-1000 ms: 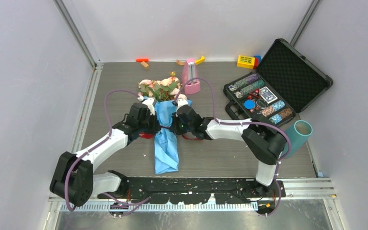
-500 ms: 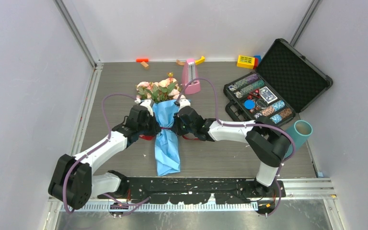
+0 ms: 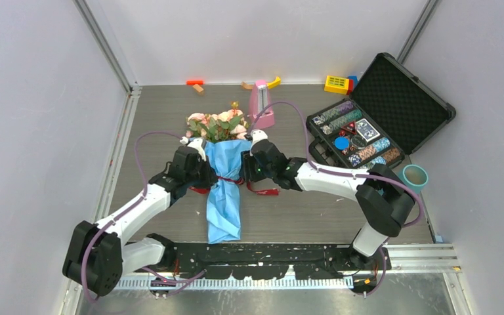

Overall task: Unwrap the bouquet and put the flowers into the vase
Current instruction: Untie the ribbon from the wrapping paper.

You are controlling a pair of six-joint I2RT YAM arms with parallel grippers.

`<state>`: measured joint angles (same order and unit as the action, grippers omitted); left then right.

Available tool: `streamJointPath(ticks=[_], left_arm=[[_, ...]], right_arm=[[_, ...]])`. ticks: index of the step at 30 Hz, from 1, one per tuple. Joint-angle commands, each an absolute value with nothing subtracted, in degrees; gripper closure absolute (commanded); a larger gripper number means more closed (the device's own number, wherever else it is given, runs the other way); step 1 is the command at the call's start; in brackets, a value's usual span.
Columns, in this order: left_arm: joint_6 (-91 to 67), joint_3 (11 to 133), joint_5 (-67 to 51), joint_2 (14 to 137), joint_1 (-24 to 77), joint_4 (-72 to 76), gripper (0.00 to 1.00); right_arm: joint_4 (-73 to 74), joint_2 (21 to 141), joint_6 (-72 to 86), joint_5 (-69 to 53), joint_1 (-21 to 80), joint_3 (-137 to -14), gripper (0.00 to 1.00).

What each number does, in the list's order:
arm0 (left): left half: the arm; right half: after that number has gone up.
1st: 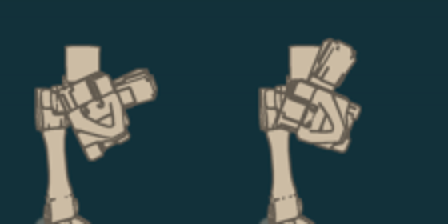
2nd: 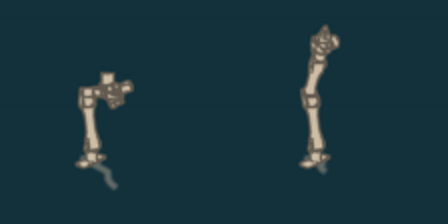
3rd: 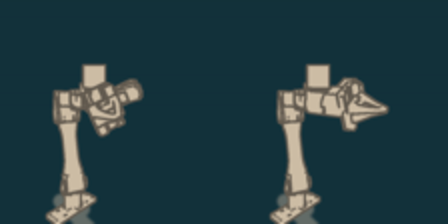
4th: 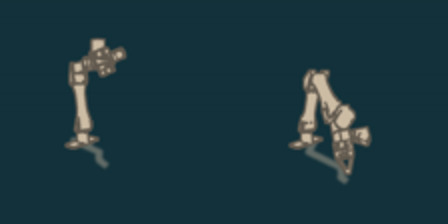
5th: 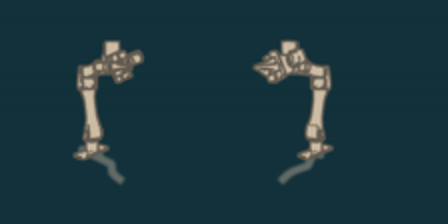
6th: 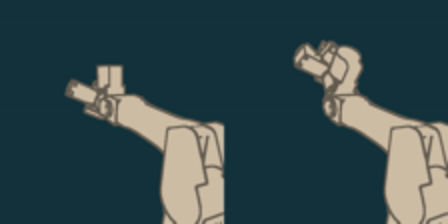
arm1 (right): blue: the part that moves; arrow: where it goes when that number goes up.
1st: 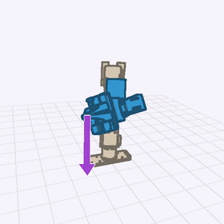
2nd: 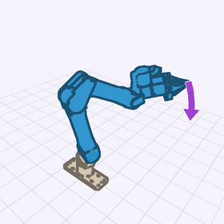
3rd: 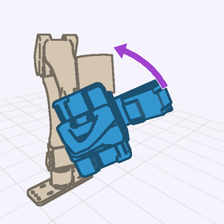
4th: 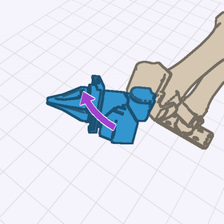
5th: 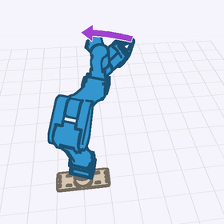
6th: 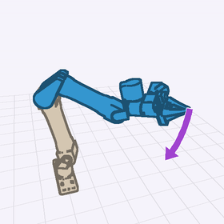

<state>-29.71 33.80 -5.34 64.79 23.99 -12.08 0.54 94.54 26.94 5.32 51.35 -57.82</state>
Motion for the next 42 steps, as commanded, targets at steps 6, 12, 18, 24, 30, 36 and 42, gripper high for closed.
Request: streamJointPath(ticks=[6, 12, 18, 24, 30, 36, 42], left_arm=[[-32.3, 33.3, -6.1, 60.1, 23.8, -10.9, 1.0], [-31.9, 33.4, -6.2, 60.7, 23.7, -11.7, 1.0], [-31.6, 33.2, -5.0, 61.2, 23.7, -12.4, 1.0], [-30.1, 33.2, -2.4, 62.3, 23.7, -14.3, 1.0], [-29.9, 32.9, -1.4, 62.5, 23.7, -15.1, 1.0], [-29.8, 32.4, -2.2, 62.8, 23.6, -14.7, 1.0], [-30.0, 32.0, -3.1, 63.1, 23.6, -14.2, 1.0]], right_arm=[[-2.0, 98.3, 23.9, -4.9, 51.7, -61.8, 0.48], [-6.1, 101.5, 24.6, -6.3, 51.7, -61.4, 0.41], [-5.2, 102.6, 24.0, -7.1, 51.7, -63.4, 0.59], [-2.1, 99.8, 22.9, -6.4, 51.7, -63.6, 0.95], [-1.4, 97.8, 22.9, -6.2, 51.8, -63.4, 1.0], [-2.3, 96.9, 23.5, -6.0, 52.3, -64.1, 1.0], [-4.7, 99.4, 24.4, -6.4, 52.4, -66.3, 1.0]])
